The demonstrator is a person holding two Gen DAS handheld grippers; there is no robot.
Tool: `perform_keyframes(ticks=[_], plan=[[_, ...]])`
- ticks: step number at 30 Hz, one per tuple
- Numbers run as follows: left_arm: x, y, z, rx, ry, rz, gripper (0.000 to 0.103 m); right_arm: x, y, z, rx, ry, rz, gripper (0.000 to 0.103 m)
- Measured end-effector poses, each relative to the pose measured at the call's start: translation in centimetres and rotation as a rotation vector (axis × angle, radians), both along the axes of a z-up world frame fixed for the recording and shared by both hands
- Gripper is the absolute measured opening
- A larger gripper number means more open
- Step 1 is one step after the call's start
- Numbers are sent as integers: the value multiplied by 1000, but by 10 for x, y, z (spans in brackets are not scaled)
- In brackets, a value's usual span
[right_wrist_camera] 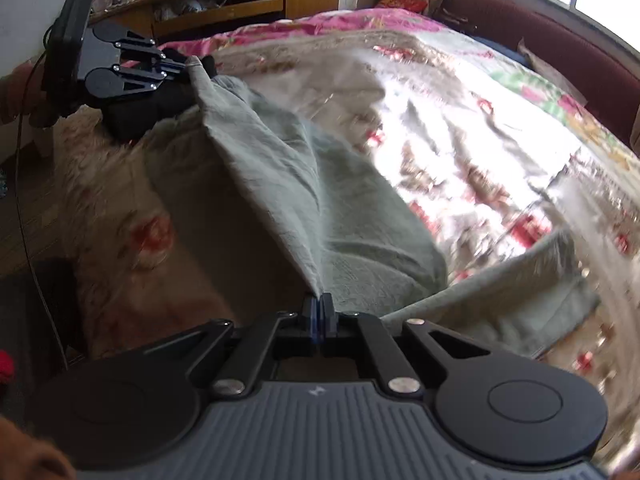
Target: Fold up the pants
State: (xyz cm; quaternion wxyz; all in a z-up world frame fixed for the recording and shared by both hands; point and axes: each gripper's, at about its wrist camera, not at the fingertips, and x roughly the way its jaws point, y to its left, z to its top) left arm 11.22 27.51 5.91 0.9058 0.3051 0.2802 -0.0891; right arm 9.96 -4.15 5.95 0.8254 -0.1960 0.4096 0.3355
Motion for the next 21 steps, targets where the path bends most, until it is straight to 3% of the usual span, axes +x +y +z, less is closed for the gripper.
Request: perform_keyframes(ticks=[3, 5, 8, 11, 18, 21], plan=[[-18, 3, -42, 47, 34, 42, 22, -25, 16, -47, -38, 36, -14, 2], [-27, 2, -62, 88, 44, 52, 22, -35, 25, -62, -82, -26, -5, 2], [-38, -2, -66, 108, 38, 46, 22, -37, 27, -53, -103, -74, -11, 2], [-49, 2, -57, 68, 16, 52, 22, -41, 21, -45, -138, -96, -7, 8], [-62, 3, -89, 161, 97, 41, 26, -40, 8, -38, -106, -38, -105, 14], [-72, 10, -82, 136, 92, 85, 27, -41, 0, -23, -76, -22, -137, 18]])
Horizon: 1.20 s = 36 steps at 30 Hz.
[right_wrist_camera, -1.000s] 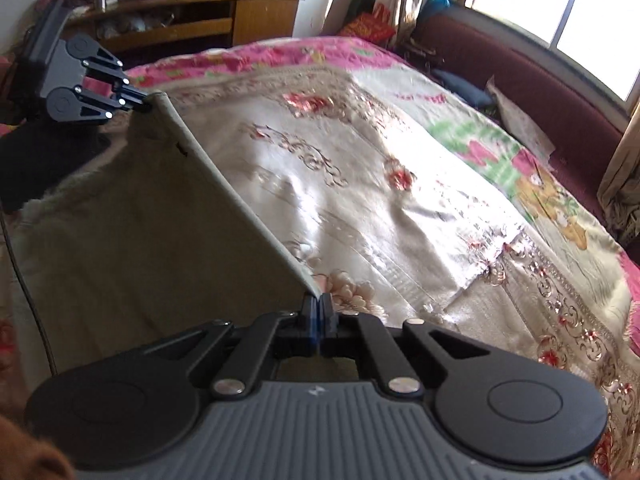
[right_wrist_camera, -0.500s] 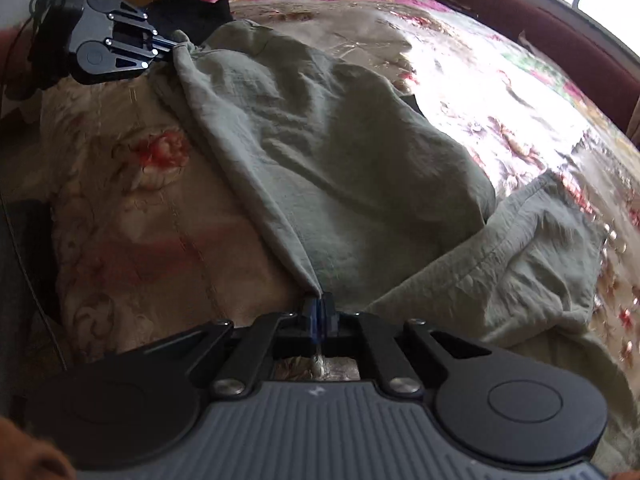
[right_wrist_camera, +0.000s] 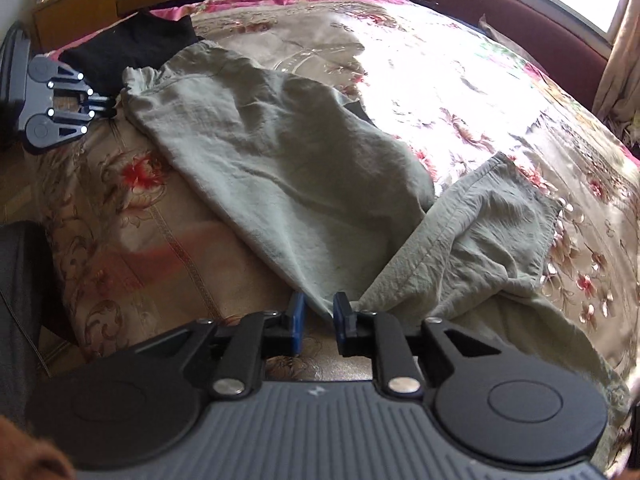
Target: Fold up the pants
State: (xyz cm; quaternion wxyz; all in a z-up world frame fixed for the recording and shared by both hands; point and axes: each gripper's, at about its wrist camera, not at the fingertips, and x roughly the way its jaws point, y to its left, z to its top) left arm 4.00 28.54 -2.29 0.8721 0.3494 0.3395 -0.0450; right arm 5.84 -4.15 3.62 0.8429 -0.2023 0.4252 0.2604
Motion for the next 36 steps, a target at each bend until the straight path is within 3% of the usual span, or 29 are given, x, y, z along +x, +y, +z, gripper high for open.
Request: perform_keyframes(ticks=[3, 7, 9, 12, 13, 16, 21, 23, 24, 25, 27, 30, 33, 36], plan=[[-8, 5, 22, -62, -57, 50, 28, 5, -14, 18, 44, -32, -96, 18], [4, -18, 44, -155, -163, 4, 29, 52, -28, 25, 70, -122, -278, 23], [18, -34, 36, -162, -148, -33, 34, 84, -29, 20, 63, -147, -338, 24], [30, -51, 1, -75, -9, -60, 32, 136, -34, 10, 24, -181, -444, 36], [26, -55, -9, -46, -6, -68, 31, 152, -39, 7, 27, -169, -499, 39], [20, -62, -10, -26, -9, -81, 26, 197, -39, -3, 79, -113, -576, 38], [28, -65, -1, -97, -5, -65, 26, 244, -16, -30, 89, -33, -634, 35], [29, -65, 1, -108, -4, -59, 26, 257, -11, -45, -25, -47, -678, 28], [29, -65, 1, -112, -2, -53, 26, 262, -19, -51, -41, -30, -717, 16], [25, -67, 1, -114, -3, -50, 26, 262, -31, -51, 0, -5, -744, 3], [23, -67, 1, -118, -1, -43, 26, 251, -60, -44, 90, 14, -782, 2], [28, -70, 5, -122, -6, -43, 26, 210, -109, -7, 262, -36, -817, 2], [27, -80, 11, -122, -21, -57, 26, 144, -171, 32, 493, -112, -905, 2], [26, -92, 11, -122, -27, -68, 26, 74, -229, 39, 625, -189, -1034, 2]])
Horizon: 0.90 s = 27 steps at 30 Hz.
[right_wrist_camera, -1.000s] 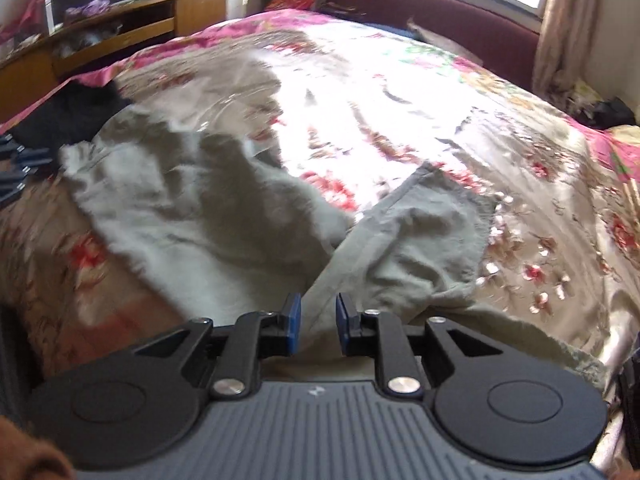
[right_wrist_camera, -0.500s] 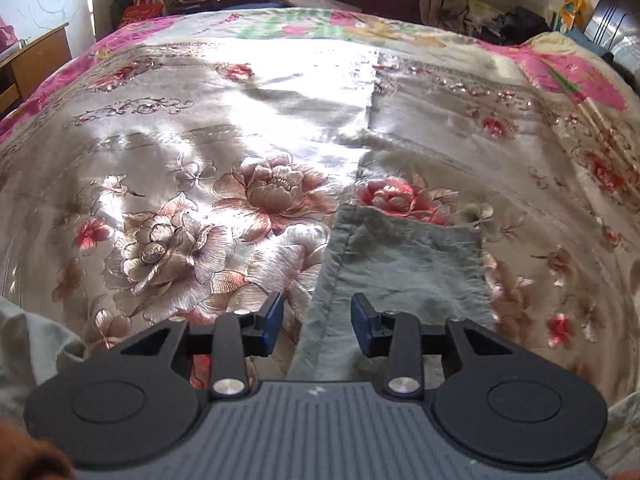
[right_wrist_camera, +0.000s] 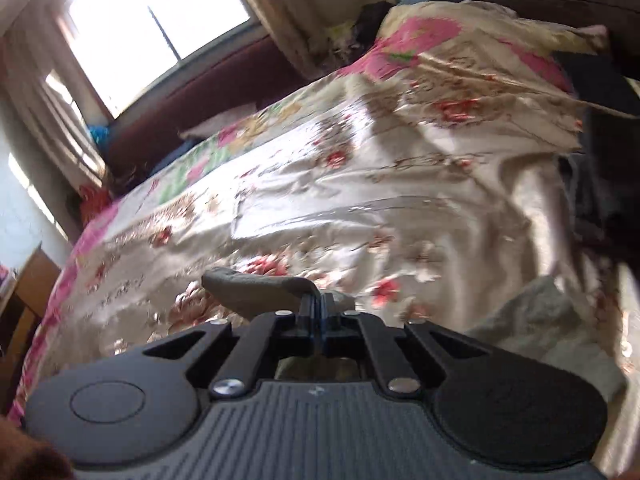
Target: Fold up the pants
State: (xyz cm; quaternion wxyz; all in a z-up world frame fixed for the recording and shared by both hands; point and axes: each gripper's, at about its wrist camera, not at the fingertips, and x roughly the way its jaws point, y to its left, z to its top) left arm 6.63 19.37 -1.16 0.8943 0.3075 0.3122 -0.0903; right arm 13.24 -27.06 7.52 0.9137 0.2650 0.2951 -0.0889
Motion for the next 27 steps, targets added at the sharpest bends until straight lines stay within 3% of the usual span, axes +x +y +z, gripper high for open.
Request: perform_keyframes(ticks=[3, 6, 10, 13, 15, 17, 19, 21, 24, 27], plan=[[-1, -15, -4, 38, -5, -13, 26, -41, -36, -31, -22, 66, -99, 4], [0, -29, -7, 90, -4, -26, 26, -70, -61, -72, 79, 135, -162, 5], [2, -42, -2, 121, 8, -38, 26, -87, -71, -85, 84, 128, -187, 11], [2, -52, 2, 143, 10, -62, 26, -80, -56, -74, -96, 119, -118, 12], [3, -60, 3, 154, 6, -83, 28, -74, -40, -69, -273, 108, -81, 22], [3, -67, 4, 148, 9, -105, 33, -64, -30, -69, -370, 104, -25, 41], [3, -74, 2, 143, 19, -129, 34, -53, -30, -73, -360, 119, -8, 39], [2, -80, 0, 148, 20, -153, 34, -48, -40, -77, -319, 144, -76, 38], [-3, -85, 0, 133, 14, -175, 34, -63, -63, -73, -205, 91, -156, 39], [-6, -83, 3, 86, 4, -190, 34, -70, -75, -75, -180, 121, -165, 41]])
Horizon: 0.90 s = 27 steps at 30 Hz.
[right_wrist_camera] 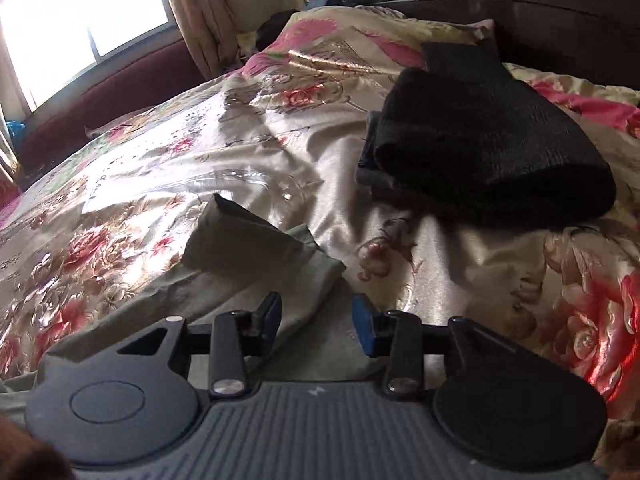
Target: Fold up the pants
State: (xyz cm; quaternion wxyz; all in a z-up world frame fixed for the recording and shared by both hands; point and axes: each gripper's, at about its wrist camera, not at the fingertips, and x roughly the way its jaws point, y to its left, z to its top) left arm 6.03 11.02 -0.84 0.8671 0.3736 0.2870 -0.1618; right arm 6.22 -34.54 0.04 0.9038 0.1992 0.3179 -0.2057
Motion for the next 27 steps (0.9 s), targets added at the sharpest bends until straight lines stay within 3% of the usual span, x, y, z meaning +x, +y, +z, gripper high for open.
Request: perform_keyframes(ticks=[4, 7, 9, 10, 12, 17, 20, 22, 24, 27], plan=[[-5, -7, 8, -72, -7, -20, 35, 0, -6, -2, 109, -40, 22, 42], [-10, -18, 6, -70, -2, -48, 35, 15, -7, -7, 136, -34, 21, 40], [-13, -24, 4, -58, -9, -63, 35, 23, -12, -13, 174, -32, 7, 24], [-14, -25, 4, -59, -10, -65, 35, 25, -16, -15, 200, -30, -8, 1], [-13, -27, 6, -70, -5, -62, 35, 20, -28, -15, 311, -64, -53, 2], [-12, -29, 9, -89, -2, -73, 35, -30, -31, 11, 411, -221, -103, 2], [-13, -31, 6, -83, -5, -79, 35, -54, -34, 1, 483, -217, -161, 2], [-13, -32, 4, -89, -2, -73, 35, -53, -36, -14, 462, -141, -195, 2], [-14, -33, 3, -81, -8, -76, 35, -55, -45, -27, 533, -138, -219, 2], [-15, -34, 4, -72, -7, -83, 35, -51, -51, -22, 542, -128, -215, 8]])
